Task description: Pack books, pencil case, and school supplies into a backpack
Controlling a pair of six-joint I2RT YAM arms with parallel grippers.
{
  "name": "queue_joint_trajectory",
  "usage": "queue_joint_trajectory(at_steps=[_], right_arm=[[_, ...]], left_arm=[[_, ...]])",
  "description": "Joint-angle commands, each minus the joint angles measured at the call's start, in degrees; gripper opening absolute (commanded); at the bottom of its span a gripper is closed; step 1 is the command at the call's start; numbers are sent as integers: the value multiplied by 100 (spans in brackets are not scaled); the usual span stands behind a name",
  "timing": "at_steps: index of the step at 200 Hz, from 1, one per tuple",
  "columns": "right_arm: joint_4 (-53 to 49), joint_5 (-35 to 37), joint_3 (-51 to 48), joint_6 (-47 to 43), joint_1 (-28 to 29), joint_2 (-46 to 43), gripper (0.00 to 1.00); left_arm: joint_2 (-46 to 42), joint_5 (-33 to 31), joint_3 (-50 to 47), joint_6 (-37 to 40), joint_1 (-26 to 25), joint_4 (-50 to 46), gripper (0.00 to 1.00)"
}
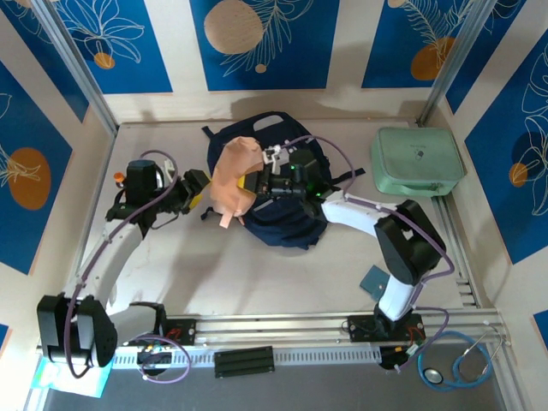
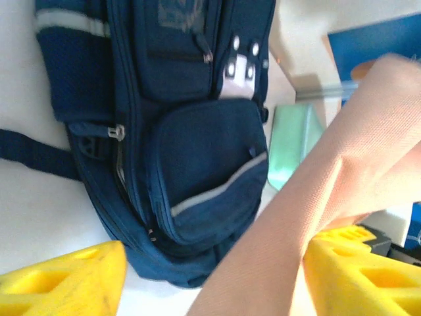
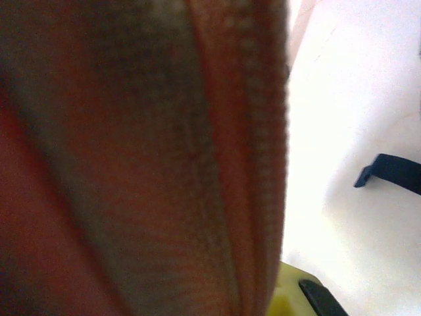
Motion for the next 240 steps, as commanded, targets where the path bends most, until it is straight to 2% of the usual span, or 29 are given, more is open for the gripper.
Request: queue_joint_trajectory(at_steps=[1, 30, 69, 94, 135, 152, 175, 212, 240], right_arm=[[-398, 23, -258, -182, -302, -619, 4], [-1526, 386, -676, -574, -810, -1372, 4], [-3512, 1193, -900, -1090, -1643, -2454, 4], [-4772, 1832, -924, -1361, -2143, -3007, 4], [-5610, 1930, -1344, -1406, -3168, -3725, 4], [-5720, 1910, -1482, -1411, -3418, -3967, 5], [-5791, 1868, -1608, -1402, -3595, -4173, 4], [-5784, 1741, -1655, -1415, -3724, -4247, 5], [-5778, 1730, -1618, -1435, -3746, -4260, 5]], left_arm=[[-187, -676, 59, 567, -213, -17, 77], [219, -1266, 578, 1396, -976, -328, 86], [1378, -2024, 1567, 2646, -2270, -725, 98], [2341, -2623, 2497, 3551, -3024, -1317, 100], [3962, -3468, 4066, 5062, -3955, -2391, 98], [4512, -3822, 4644, 5462, -4125, -2800, 92], [5191, -3918, 5471, 5780, -4222, -3484, 85], [5918, -4189, 6172, 5972, -4236, -3750, 77], [6404, -4803, 6678, 5997, -4335, -4010, 78]])
